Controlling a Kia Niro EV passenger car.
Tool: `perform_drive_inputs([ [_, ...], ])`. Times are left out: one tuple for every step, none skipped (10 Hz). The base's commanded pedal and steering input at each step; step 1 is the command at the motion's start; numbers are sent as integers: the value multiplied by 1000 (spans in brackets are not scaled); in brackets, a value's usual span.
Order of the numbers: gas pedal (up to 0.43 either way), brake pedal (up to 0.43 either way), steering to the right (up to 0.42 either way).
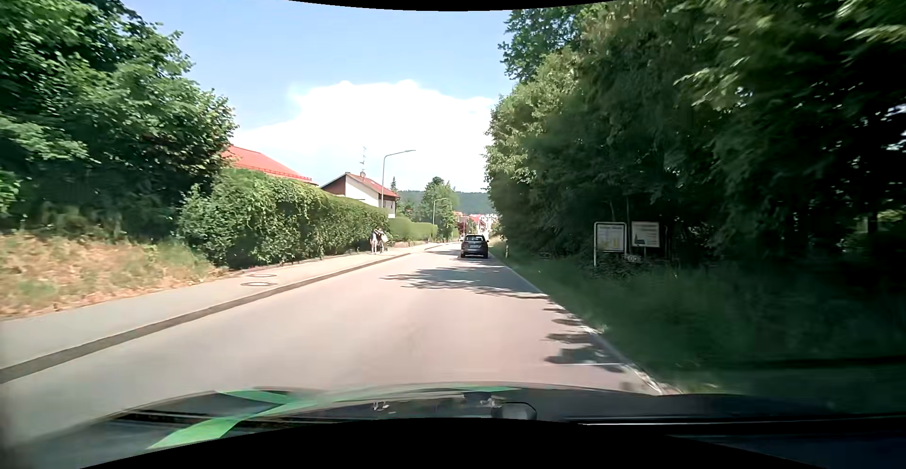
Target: Follow the waypoints while adhering to traffic rules and regulations
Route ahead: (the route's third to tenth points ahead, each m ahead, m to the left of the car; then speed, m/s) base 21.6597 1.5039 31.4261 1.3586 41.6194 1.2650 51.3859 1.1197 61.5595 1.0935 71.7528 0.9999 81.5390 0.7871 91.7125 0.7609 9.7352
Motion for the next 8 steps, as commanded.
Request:
perform_drive_inputs([
  [47, 0, -3],
  [47, 0, -2],
  [79, 0, -1],
  [87, 0, -1],
  [98, 0, -1],
  [110, 0, -1],
  [110, 0, -1],
  [110, 0, -1],
])
